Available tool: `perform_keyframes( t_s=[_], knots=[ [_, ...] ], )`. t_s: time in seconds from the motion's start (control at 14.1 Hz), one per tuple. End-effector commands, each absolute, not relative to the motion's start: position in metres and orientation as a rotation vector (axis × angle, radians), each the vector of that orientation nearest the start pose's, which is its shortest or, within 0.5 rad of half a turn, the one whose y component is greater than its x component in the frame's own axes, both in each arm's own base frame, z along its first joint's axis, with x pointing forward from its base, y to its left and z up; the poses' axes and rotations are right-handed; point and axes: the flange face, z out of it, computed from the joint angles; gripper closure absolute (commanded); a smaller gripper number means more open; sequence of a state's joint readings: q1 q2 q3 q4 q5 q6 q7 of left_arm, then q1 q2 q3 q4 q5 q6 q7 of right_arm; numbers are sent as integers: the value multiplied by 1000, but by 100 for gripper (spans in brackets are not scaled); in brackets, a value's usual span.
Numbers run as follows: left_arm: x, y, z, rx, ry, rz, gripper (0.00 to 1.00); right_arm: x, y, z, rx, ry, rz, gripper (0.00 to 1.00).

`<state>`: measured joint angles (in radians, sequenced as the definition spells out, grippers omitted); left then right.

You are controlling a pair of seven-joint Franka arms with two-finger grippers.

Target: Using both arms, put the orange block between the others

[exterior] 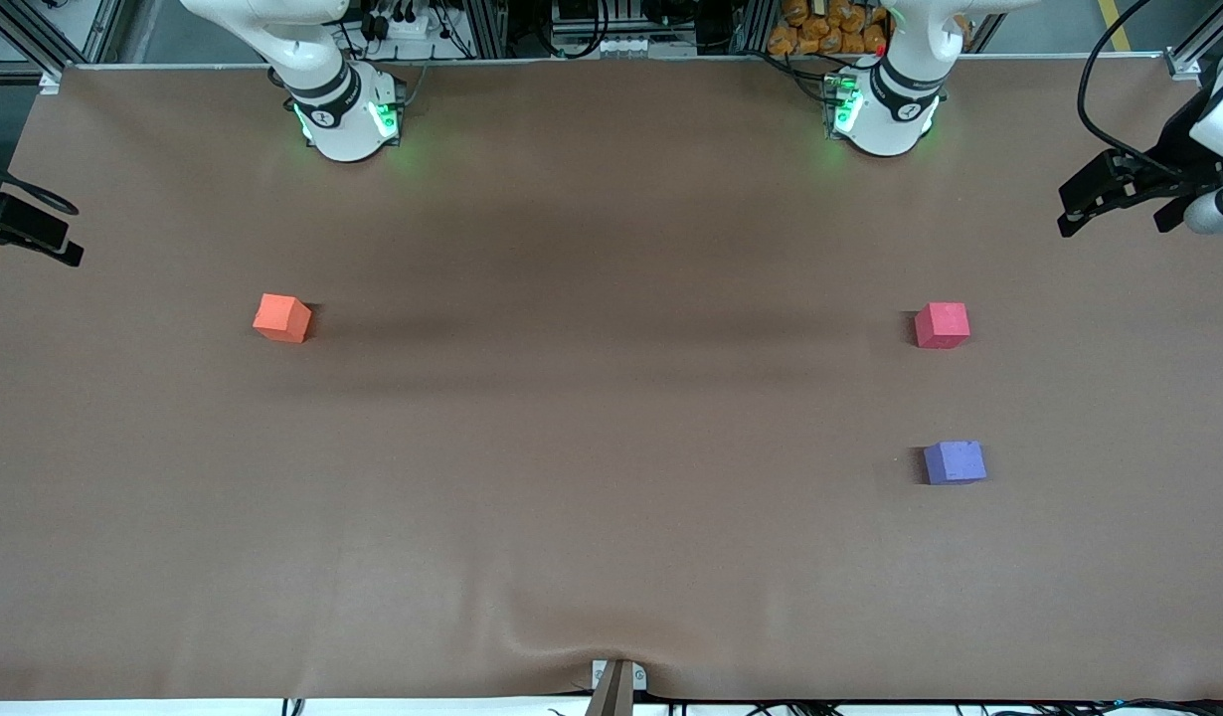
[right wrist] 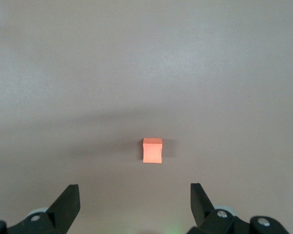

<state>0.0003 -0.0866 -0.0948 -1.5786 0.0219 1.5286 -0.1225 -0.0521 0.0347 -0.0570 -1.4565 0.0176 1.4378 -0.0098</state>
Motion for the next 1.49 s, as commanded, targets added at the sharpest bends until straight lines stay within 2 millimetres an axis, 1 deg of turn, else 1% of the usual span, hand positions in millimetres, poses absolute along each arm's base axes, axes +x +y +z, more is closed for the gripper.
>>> perform_keyframes(
  t_s=[0.0, 0.14, 0.28, 0.43, 1.07, 1.14, 1.21, 1.28, 1.35, 1.42],
  knots=[
    [512, -54, 671, -3119, -10, -68, 0, 554, -53, 650, -3104, 168, 91, 0],
    [517, -51, 676, -3120, -17, -84, 0, 556, -47, 648, -3095, 151, 88, 0],
    [521, -52, 674, -3113, 1, -78, 0, 557, -46, 648, -3097, 150, 78, 0],
    [525, -49, 667, -3113, -5, -56, 0, 557, -47, 648, -3095, 151, 80, 0],
    [522, -45, 663, -3111, -8, -16, 0, 558, -44, 646, -3098, 140, 85, 0],
    [522, -44, 663, -3111, -11, -6, 0, 565, -42, 633, -3097, 136, 114, 0],
    [522, -44, 663, -3111, -13, -4, 0, 576, -41, 611, -3097, 131, 175, 0],
    [522, -44, 663, -3111, -13, -4, 0, 582, -36, 601, -3099, 117, 195, 0],
    [522, -44, 663, -3111, -13, -6, 0, 589, -37, 589, -3097, 120, 212, 0],
    [521, -43, 666, -3114, -15, -13, 0, 598, -37, 569, -3096, 119, 257, 0]
  ],
)
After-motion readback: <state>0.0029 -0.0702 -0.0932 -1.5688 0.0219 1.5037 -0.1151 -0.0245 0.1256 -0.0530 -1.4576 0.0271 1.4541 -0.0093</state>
